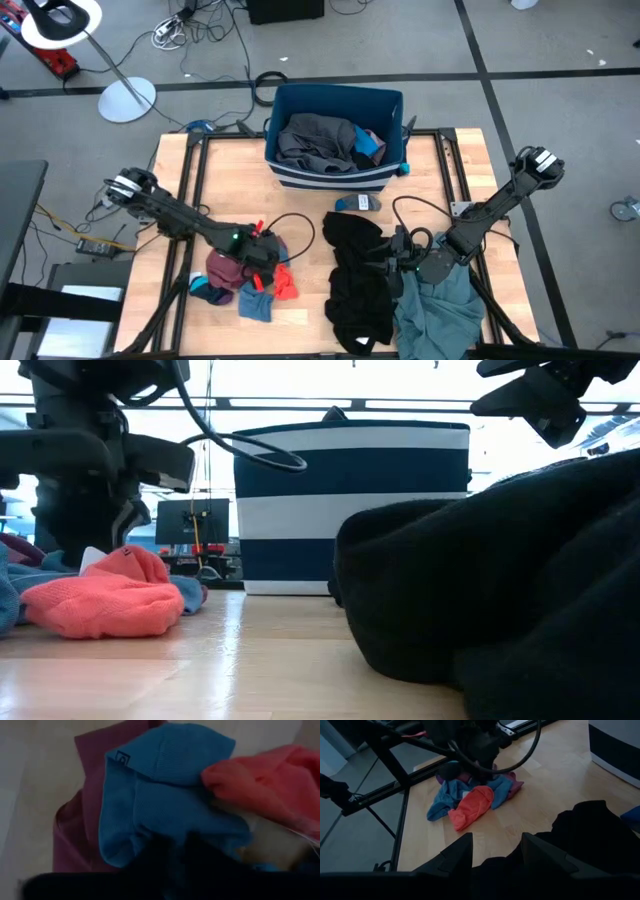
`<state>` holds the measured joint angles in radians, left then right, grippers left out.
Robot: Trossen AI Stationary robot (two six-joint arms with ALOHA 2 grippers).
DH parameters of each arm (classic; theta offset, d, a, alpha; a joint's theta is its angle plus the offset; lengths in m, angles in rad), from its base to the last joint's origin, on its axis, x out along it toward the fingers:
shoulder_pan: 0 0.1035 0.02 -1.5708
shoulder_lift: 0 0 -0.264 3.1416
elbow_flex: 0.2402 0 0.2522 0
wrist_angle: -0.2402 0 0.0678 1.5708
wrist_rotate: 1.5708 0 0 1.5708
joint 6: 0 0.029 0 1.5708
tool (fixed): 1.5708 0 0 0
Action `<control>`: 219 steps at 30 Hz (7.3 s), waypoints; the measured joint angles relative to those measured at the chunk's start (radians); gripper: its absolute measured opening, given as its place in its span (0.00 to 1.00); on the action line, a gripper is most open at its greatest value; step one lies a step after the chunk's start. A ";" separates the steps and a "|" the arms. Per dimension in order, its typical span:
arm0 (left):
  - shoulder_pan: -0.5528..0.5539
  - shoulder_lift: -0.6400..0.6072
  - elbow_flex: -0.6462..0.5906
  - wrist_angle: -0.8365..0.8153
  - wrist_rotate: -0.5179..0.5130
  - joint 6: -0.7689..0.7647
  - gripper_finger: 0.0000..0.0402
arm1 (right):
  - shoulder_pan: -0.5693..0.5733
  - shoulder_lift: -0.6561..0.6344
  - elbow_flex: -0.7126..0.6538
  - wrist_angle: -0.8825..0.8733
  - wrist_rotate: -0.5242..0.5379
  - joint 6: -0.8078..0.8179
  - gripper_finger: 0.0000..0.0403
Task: Sort clothes
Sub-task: Put the blue sock into the laundry organizer, then put the red boxer into the laundry organizer
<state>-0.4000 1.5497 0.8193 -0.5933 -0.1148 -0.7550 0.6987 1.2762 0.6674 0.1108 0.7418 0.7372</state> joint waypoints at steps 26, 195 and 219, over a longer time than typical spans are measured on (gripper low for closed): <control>0.072 -0.099 0.774 -0.602 -0.398 0.252 0.00 | 0.000 0.000 0.000 -0.001 0.000 0.000 0.42; 0.091 -0.232 0.925 -0.771 -0.495 0.052 0.02 | 0.000 0.000 0.000 0.008 -0.003 -0.023 0.42; 0.764 0.097 1.079 0.099 0.128 0.621 0.02 | -0.005 0.000 0.000 -0.002 0.002 -0.034 0.42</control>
<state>0.3645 1.6471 1.8988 -0.4945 0.0136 -0.1341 0.6941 1.2766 0.6678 0.1084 0.7441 0.7031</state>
